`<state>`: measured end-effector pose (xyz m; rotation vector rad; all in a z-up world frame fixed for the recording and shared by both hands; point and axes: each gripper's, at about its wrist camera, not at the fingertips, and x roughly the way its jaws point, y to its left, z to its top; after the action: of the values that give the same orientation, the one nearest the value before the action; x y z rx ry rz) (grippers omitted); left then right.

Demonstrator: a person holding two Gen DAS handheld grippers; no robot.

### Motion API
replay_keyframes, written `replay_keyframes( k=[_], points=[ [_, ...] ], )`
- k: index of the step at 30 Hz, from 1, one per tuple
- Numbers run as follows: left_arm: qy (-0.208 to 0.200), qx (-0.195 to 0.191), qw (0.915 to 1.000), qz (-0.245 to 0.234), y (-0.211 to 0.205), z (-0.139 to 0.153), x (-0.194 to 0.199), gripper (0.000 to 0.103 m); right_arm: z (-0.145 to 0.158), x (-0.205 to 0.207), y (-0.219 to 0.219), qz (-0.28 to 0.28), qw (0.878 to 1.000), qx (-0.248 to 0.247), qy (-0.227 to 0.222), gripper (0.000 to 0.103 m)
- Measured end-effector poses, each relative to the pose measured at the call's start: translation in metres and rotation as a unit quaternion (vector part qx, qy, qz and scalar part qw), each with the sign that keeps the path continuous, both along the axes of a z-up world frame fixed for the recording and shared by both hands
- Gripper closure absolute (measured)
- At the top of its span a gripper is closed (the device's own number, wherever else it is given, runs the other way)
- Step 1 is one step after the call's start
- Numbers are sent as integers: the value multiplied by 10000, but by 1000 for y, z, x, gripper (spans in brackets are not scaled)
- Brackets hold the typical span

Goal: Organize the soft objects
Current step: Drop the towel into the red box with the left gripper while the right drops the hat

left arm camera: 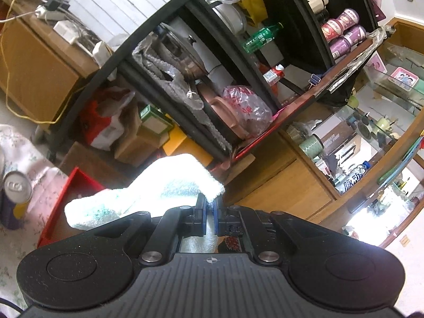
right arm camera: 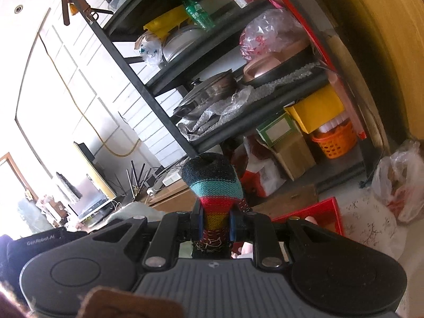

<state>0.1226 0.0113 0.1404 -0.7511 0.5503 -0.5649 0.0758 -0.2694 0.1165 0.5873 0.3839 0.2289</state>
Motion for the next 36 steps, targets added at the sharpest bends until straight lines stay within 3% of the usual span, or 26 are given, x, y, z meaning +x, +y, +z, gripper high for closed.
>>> replay_keyframes(
  k=[13, 21, 24, 25, 27, 28, 29, 32, 36],
  points=[
    [-249, 855, 9955, 332, -32, 3, 35, 102, 5, 40, 18, -296, 9920, -1211, 181, 103],
    [64, 1515, 9873, 481, -46, -31, 75, 102, -34, 93, 21, -212, 9844, -1569, 765, 103],
    [311, 1948, 9794, 426, -55, -51, 87, 83, -68, 120, 24, 37, 9747, -1704, 1445, 103],
    [358, 2078, 9767, 393, -57, -56, 90, 78, -78, 126, 25, 111, 9712, -1744, 1618, 98],
    [462, 2223, 9732, 377, -58, -62, 91, 63, -93, 132, 28, 130, 9642, -1863, 1884, 74],
    [492, 2238, 9727, 367, -58, -63, 91, 62, -98, 134, 29, 131, 9606, -1947, 1979, 60],
    [489, 2244, 9726, 346, -58, -62, 89, 59, -100, 133, 29, 121, 9589, -2000, 2007, 57],
    [404, 2377, 9701, 287, -58, -54, 78, 42, -98, 128, 25, 71, 9601, -1978, 1976, 55],
    [321, 2868, 9572, 212, -62, -50, 61, 42, -85, 115, 21, -33, 9612, -1995, 1903, 53]
  ],
)
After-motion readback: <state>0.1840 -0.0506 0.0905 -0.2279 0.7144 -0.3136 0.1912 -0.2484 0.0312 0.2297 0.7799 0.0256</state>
